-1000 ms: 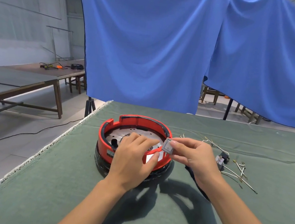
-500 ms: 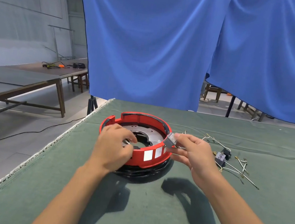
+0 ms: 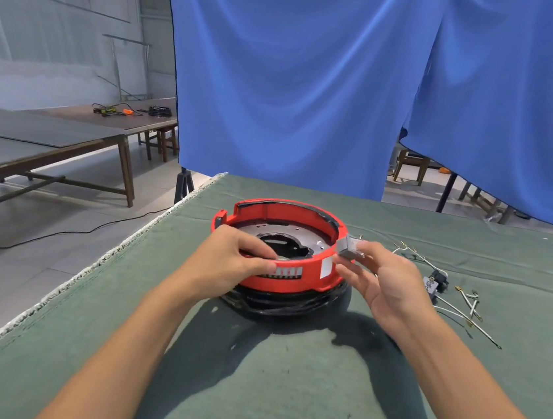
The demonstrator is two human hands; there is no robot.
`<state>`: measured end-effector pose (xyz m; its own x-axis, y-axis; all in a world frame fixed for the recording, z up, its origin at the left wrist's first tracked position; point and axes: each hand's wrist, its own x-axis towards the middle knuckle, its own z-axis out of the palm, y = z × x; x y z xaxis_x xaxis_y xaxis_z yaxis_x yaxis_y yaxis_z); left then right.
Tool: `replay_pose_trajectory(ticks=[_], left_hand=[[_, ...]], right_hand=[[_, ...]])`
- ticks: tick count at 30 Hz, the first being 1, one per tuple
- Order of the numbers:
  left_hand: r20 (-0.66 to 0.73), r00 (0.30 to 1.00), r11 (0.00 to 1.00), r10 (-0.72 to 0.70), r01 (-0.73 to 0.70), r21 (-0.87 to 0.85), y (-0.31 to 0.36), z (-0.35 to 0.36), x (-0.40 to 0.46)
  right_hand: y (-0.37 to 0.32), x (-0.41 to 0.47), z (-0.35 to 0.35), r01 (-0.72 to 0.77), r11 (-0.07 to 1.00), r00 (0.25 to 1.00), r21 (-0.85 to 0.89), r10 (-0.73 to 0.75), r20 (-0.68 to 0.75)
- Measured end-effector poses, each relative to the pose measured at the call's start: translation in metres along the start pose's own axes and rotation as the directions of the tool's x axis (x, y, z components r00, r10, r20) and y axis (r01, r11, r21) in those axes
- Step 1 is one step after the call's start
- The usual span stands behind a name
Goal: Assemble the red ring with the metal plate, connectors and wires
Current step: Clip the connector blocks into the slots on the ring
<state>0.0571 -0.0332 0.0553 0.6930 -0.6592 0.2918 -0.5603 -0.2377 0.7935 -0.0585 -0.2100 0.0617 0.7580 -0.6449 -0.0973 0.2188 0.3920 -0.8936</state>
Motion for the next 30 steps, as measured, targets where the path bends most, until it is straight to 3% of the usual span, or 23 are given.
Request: replay_pose_trajectory(ticks=[7,21,24,30], left_hand=[[-0.179,0.984,0.977,0.004,-0.042,-0.211,0.007,-0.007,0.002],[-0.186,0.982,0.971,-0.029,-0.017,-0.239,0.008,-0.01,0.0],[-0.152,0.988,0.989,0.033,-0.055,-0.141,0.008,-0.008,-0.001],[0.016,0.999,0.936,0.036,-0.039,0.349,0.003,0.012,-0.004]], right_hand=[[-0.002,-0.005,0.008,0.036,0.99,0.998,0.136,-0.042,0.042],[-0.004,-0.008,0.009,0.035,0.999,0.999,0.03,-0.036,0.02],[-0.001,-0.007,0.008,0.057,0.996,0.998,-0.064,-0.059,-0.021],[0.004,0.002,-0.005,0.055,0.983,0.996,-0.174,-0.067,-0.063]])
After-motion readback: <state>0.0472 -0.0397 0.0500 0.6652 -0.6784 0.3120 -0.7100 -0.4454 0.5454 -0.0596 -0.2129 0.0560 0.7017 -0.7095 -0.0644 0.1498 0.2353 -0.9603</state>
